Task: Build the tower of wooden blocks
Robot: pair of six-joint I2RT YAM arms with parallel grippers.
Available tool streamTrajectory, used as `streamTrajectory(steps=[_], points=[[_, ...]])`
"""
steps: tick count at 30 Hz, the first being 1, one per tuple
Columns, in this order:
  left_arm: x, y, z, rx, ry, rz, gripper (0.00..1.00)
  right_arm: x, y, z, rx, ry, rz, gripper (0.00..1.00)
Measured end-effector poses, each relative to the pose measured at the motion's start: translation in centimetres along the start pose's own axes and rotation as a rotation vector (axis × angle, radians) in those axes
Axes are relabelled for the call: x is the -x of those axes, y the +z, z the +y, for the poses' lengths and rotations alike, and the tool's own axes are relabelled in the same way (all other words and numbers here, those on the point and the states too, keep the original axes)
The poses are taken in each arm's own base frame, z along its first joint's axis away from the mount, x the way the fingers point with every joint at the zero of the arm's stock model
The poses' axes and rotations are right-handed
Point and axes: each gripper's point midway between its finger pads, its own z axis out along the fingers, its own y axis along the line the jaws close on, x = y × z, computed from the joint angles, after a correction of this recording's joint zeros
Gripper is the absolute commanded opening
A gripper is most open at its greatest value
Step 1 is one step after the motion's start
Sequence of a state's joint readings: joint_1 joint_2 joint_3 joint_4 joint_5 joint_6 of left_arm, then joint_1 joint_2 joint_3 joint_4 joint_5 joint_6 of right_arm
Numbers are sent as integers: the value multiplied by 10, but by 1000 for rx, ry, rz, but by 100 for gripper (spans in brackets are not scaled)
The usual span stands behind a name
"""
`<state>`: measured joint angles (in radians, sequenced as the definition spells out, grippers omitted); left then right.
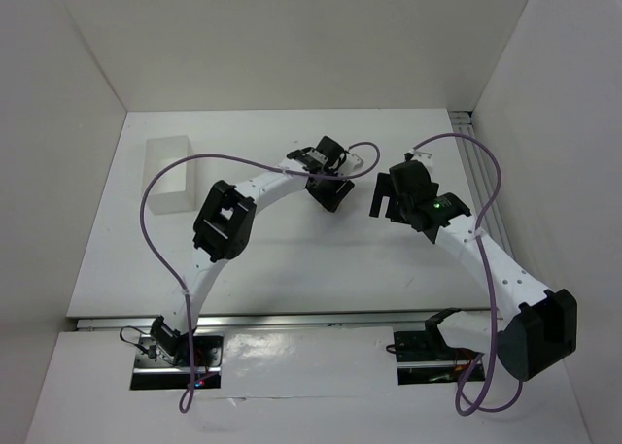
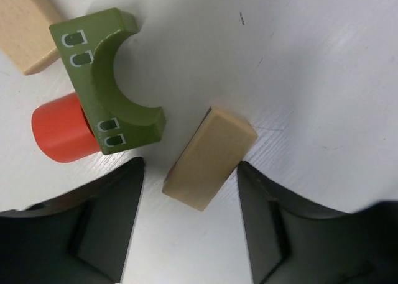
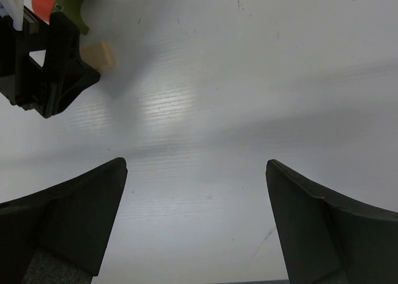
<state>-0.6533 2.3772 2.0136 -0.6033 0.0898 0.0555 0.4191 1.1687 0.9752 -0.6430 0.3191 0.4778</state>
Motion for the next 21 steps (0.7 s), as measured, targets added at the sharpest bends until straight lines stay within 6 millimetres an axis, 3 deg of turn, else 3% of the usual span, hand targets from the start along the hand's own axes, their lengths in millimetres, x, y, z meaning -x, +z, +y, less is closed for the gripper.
streamTrajectory(steps=[3,10,14,18,19,21], points=[[1,1,-3,-11,-2,-15,49,0,0,-1,-4,-1,0,100],[-6,-1,-17,-21,12,-8,56,0,0,-1,-5,0,0,100],[-7,-1,-20,-13,16,-4,51,0,0,-1,-5,4,0,100],[-12,-6,-22,-13,2,5,6,-1,0,1,7,4,6,100],[-14,-8,-23,-15,2,9,0,-1,0,2,14,5,9,100],[-20,-12,-24,-17,-5,20,0,-2,-1,5,30,8,18,100]])
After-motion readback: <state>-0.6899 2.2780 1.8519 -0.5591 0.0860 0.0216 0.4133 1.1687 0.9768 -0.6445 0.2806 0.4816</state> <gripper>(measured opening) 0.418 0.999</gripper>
